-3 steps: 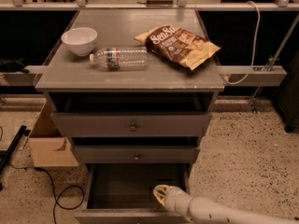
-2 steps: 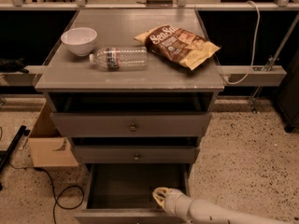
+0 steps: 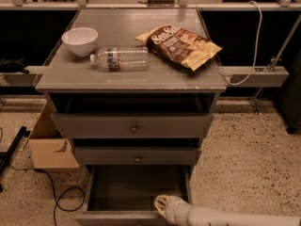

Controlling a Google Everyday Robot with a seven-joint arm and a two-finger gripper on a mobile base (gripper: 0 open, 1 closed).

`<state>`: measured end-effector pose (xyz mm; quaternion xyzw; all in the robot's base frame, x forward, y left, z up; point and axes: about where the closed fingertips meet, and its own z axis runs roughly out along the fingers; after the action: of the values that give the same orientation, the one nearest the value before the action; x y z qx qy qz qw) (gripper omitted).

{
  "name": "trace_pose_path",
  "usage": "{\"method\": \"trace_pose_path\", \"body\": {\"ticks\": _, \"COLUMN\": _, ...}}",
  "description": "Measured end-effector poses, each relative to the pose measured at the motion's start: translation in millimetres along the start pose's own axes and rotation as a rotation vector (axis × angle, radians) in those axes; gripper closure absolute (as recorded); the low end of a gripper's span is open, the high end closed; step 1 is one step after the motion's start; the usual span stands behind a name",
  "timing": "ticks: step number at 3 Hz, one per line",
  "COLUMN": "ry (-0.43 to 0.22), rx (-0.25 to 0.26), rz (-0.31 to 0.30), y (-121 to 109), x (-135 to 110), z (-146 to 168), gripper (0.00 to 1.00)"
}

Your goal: Close bottom drawer

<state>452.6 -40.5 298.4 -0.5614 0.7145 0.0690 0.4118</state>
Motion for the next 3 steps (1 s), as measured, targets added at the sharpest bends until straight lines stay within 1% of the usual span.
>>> {"method": "trace_pose_path", "body": {"ticks": 1, "ry": 0.057, "rx": -0.031, "rz": -0.154, "y": 23.1, "x": 12.7, "z": -12.2, "gripper": 1.0}}
{"method": "trace_pose_path", "body": {"ticks": 2, "ry": 0.162, "rx": -0.038, "rz": -0.29, "y": 53.4, "x": 52.8, "z": -57.9, "gripper": 1.0}}
{"method": "trace_pose_path", "body": {"ticks": 3, "ry": 0.176, "rx": -0.038, "rz": -0.288, "y": 55.8, "x": 57.2, "z": -57.3, "gripper": 1.0}}
